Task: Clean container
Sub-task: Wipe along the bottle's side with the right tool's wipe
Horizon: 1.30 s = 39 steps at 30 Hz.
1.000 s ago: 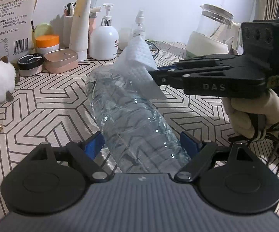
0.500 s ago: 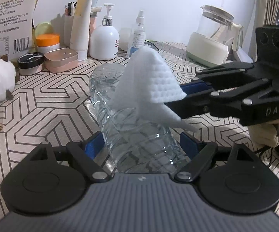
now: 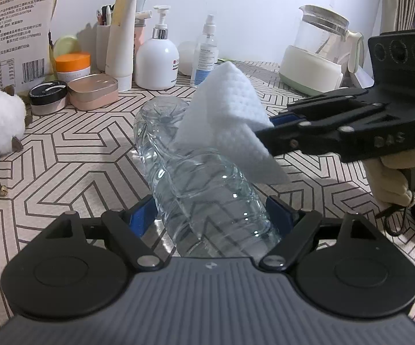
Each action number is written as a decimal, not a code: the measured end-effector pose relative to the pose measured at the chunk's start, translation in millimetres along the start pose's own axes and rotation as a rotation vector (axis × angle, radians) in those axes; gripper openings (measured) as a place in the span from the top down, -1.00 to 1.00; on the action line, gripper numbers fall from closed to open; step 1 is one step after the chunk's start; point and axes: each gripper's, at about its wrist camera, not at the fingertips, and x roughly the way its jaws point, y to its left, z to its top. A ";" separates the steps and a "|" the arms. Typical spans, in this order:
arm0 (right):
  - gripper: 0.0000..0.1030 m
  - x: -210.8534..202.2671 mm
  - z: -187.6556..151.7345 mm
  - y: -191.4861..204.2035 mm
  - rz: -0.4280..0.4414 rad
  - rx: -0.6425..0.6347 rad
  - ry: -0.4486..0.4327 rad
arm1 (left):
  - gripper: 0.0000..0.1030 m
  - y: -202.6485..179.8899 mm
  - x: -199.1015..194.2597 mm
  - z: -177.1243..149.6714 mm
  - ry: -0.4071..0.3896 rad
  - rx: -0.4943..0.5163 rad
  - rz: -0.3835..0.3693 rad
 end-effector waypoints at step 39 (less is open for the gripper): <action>0.84 18.7 -6.0 -0.8 -0.056 0.048 0.121 | -0.59 25.4 -4.7 -2.8 -0.042 -0.146 -0.085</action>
